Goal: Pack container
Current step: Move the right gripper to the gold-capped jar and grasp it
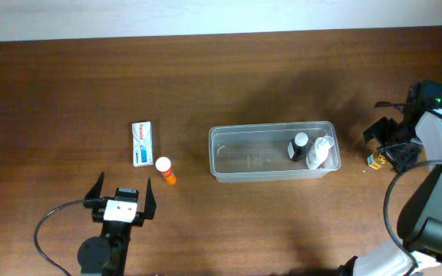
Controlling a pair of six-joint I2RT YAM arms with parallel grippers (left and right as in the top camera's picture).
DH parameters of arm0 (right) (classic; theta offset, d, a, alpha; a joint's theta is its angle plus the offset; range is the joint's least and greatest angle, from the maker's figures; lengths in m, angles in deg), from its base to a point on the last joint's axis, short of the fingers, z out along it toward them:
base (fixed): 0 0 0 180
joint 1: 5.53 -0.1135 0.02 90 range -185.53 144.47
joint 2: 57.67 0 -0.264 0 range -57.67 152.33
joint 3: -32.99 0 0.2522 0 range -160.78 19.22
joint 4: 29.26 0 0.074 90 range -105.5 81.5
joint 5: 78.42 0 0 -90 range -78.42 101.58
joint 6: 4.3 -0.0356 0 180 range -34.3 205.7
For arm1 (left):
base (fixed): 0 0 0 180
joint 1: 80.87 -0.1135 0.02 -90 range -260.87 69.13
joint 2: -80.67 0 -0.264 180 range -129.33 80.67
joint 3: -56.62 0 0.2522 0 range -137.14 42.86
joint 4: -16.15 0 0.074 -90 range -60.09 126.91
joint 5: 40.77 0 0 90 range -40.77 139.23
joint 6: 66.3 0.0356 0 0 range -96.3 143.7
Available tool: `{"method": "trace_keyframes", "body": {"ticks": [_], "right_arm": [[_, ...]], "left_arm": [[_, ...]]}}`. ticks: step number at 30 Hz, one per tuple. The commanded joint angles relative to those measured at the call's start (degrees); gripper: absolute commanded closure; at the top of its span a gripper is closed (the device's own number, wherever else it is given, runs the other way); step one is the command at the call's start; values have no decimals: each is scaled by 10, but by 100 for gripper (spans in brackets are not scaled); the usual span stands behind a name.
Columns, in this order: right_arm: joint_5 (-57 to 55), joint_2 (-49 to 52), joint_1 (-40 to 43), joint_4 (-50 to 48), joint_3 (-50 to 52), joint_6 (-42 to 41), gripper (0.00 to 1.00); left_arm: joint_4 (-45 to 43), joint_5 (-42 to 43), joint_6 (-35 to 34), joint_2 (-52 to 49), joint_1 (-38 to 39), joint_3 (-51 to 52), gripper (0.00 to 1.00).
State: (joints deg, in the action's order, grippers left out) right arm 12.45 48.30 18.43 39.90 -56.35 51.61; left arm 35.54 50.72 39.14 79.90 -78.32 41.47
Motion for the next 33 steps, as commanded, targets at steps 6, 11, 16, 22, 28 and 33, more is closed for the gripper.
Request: {"method": "trace_keyframes", "body": {"ticks": [6,11,16,22,28,33], "right_arm": [[-16,48,1,-19,4,-5,20],[-16,53,1,-32,4,-5,25],[-16,55,1,-40,4,-5,29],[-16,71,1,-42,4,-5,32],[-16,85,1,-44,4,-5,37],[-16,85,1,-44,4,-5,47]], "left_arm": [[0,7,1,4,-3,3,0],[0,7,1,4,-3,3,1],[0,7,1,4,-3,3,1],[0,7,1,4,-3,3,0],[0,7,1,4,-3,3,1],[0,7,1,4,-3,3,1]]}}
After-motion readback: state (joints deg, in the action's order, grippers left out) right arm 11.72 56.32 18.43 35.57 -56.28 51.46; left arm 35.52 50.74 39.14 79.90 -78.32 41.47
